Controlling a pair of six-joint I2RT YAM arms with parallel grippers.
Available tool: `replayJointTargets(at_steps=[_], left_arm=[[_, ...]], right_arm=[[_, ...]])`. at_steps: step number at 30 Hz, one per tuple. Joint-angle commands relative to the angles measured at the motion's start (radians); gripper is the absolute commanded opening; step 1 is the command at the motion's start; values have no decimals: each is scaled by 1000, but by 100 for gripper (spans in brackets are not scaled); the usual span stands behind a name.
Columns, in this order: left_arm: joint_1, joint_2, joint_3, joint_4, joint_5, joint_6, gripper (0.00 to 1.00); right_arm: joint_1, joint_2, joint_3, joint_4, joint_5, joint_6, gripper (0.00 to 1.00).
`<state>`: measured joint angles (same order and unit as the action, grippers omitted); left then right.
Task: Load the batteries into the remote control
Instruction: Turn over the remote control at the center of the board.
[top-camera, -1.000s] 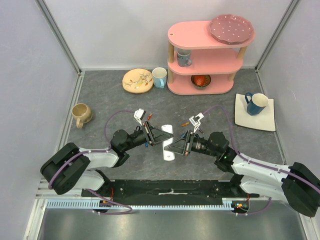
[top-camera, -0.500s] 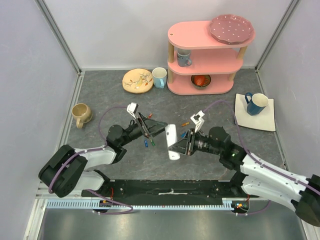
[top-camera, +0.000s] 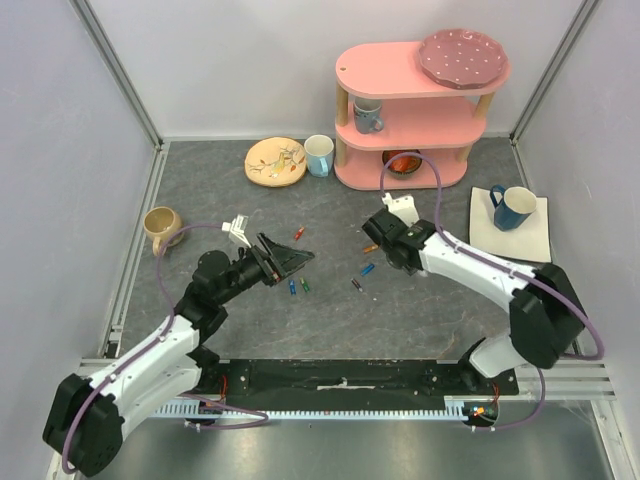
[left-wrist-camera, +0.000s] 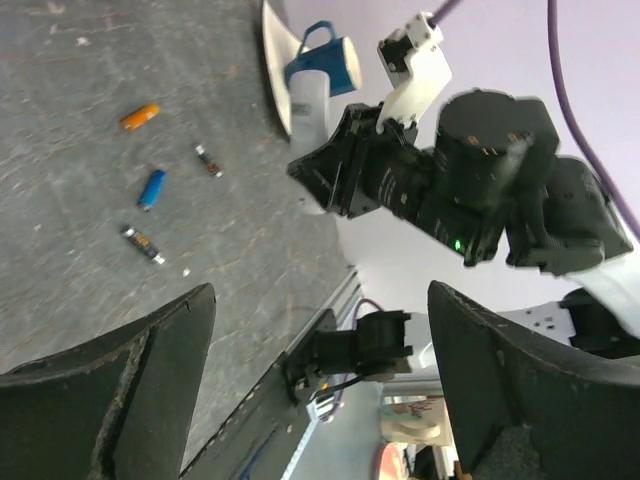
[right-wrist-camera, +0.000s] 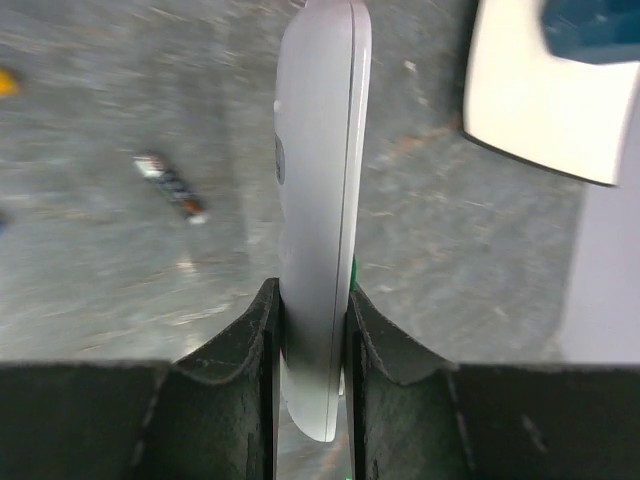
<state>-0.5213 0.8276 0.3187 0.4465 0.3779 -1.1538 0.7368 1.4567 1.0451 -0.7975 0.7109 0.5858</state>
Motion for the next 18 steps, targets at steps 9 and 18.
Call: replayJointTargets(at_steps=[9,18], left_arm=[[1,-145,-23,-238,-40,167,85],[0,-251,-72,-308,-51,172,86]], right_arm=[[-189,258,56,-20,165,-175,0],[-246,384,95,34,36,-188,0]])
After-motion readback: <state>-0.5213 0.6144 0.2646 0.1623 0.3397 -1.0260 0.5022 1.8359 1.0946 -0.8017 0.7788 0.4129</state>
